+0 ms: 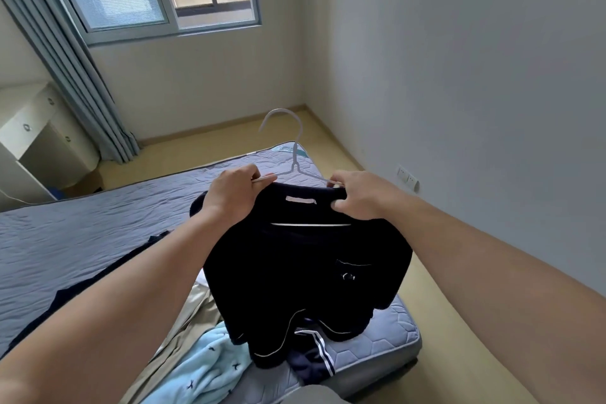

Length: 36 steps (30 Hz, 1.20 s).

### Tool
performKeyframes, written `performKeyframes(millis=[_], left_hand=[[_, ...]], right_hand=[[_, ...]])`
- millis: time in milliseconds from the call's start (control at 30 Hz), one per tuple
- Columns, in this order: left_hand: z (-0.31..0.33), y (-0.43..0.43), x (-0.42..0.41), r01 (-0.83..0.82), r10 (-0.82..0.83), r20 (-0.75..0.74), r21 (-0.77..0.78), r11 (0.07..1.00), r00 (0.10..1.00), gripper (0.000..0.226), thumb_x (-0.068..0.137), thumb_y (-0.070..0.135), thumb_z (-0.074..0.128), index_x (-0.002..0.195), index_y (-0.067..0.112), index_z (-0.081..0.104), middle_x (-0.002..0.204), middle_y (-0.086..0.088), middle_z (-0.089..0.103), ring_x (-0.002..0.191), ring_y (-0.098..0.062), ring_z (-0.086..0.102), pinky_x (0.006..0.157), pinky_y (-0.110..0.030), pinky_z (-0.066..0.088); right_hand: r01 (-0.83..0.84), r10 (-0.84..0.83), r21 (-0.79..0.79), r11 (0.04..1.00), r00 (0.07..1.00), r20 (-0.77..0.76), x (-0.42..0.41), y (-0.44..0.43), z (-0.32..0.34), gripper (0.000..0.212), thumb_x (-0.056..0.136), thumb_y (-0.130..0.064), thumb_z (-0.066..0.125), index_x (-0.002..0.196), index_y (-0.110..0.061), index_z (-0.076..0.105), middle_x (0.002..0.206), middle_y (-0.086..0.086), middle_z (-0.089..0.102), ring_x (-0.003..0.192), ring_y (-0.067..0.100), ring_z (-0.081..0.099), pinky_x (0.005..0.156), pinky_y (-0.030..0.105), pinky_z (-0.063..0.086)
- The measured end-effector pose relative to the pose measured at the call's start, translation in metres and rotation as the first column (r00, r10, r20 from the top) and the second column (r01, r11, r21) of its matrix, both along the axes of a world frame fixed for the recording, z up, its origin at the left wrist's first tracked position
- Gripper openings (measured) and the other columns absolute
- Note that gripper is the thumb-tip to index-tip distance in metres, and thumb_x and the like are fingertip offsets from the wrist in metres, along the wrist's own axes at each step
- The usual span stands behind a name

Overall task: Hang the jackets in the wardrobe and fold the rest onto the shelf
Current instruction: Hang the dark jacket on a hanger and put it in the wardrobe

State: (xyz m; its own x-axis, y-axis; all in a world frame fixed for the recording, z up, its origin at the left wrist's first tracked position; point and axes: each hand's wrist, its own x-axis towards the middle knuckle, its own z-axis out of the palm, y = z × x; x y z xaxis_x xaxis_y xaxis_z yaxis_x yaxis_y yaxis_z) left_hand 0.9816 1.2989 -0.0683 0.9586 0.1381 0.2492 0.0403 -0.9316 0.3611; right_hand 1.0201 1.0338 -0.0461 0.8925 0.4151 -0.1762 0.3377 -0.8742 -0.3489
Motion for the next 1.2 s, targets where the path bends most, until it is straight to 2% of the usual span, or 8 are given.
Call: performKeyframes(millis=[167,300,400,500,767,867,1033,1200], left_hand=[[0.029,-0.014,0.006,0.114,-0.074,-0.103,0.461,0.88,0.992,0.041,0.103,0.055,0.039,0.091,0.025,0.064,0.106,0.0,0.067,0.098,-0.027,0.065,0.075,-0.034,0.042],[0.049,-0.021,0.004,-0.025,-0.067,0.263,0.331,0.943,0.962,0.026,0.104,0.035,0.046,0.097,0.019,0.065,0.096,-0.001,0.068,0.085,-0.033,0.065,0.069,-0.035,0.039],[0.049,-0.032,0.005,0.01,-0.049,0.085,0.405,0.914,0.995,0.026,0.104,0.027,0.04,0.115,0.024,0.064,0.109,-0.004,0.071,0.098,-0.032,0.067,0.074,-0.035,0.042],[0.036,-0.034,-0.003,0.032,-0.085,0.124,0.381,0.924,0.989,0.028,0.105,0.033,0.038,0.11,0.022,0.063,0.101,-0.004,0.073,0.092,-0.032,0.067,0.074,-0.036,0.044],[0.024,-0.051,-0.005,0.119,-0.157,0.153,0.228,0.966,0.976,0.018,0.099,0.027,0.045,0.095,0.023,0.062,0.092,-0.003,0.07,0.082,-0.032,0.063,0.065,-0.034,0.038],[0.027,-0.066,0.006,0.227,-0.215,-0.074,0.263,0.938,0.974,0.021,0.101,0.022,0.044,0.105,0.023,0.065,0.105,-0.007,0.068,0.092,-0.033,0.066,0.07,-0.034,0.046],[0.017,-0.099,-0.013,0.28,-0.342,0.225,0.269,0.922,0.912,0.015,0.086,0.017,0.047,0.086,0.024,0.06,0.058,-0.004,0.057,0.05,-0.032,0.052,0.051,-0.028,0.029],[-0.014,-0.139,-0.02,0.52,-0.49,-0.172,0.288,0.804,0.854,0.021,0.095,0.013,0.044,0.106,0.021,0.06,0.097,-0.007,0.069,0.087,-0.034,0.067,0.062,-0.033,0.037]], right_hand=[[0.086,-0.087,0.014,0.996,0.959,0.27,0.002,-0.004,-0.003,0.028,0.097,-0.025,0.046,0.118,-0.035,0.062,0.118,0.0,0.066,0.104,0.03,0.064,0.083,0.039,0.051],[0.125,-0.205,0.172,0.977,0.767,0.608,-0.006,0.001,0.002,0.032,0.089,-0.01,0.048,0.109,-0.029,0.064,0.101,0.002,0.066,0.084,0.034,0.065,0.073,0.038,0.046],[0.122,-0.105,-0.016,0.992,0.91,0.401,-0.015,0.005,0.005,0.035,0.082,-0.007,0.043,0.101,-0.028,0.063,0.103,0.002,0.063,0.083,0.031,0.059,0.069,0.035,0.041],[0.141,-0.223,0.195,0.971,0.832,0.508,-0.028,-0.003,-0.001,0.035,0.078,-0.001,0.045,0.095,-0.024,0.065,0.098,0.002,0.063,0.081,0.032,0.059,0.07,0.036,0.047],[0.285,-0.341,0.187,0.94,0.782,0.521,-0.069,-0.014,-0.01,0.032,0.077,0.004,0.045,0.088,-0.021,0.063,0.09,0.0,0.063,0.077,0.029,0.057,0.068,0.033,0.039],[0.375,-0.369,0.061,0.925,0.847,0.383,-0.082,-0.022,-0.01,0.028,0.081,0.003,0.043,0.081,-0.021,0.059,0.081,-0.001,0.057,0.074,0.028,0.056,0.066,0.032,0.039],[0.503,-0.571,0.298,0.811,0.571,0.59,-0.123,-0.054,-0.015,0.03,0.069,0.009,0.048,0.072,-0.021,0.049,0.07,-0.007,0.045,0.06,0.025,0.042,0.062,0.032,0.029],[0.56,-0.536,-0.053,0.827,0.813,0.227,-0.167,-0.065,-0.037,0.028,0.08,0.004,0.039,0.08,-0.023,0.046,0.078,0.002,0.054,0.072,0.03,0.053,0.063,0.033,0.04]])
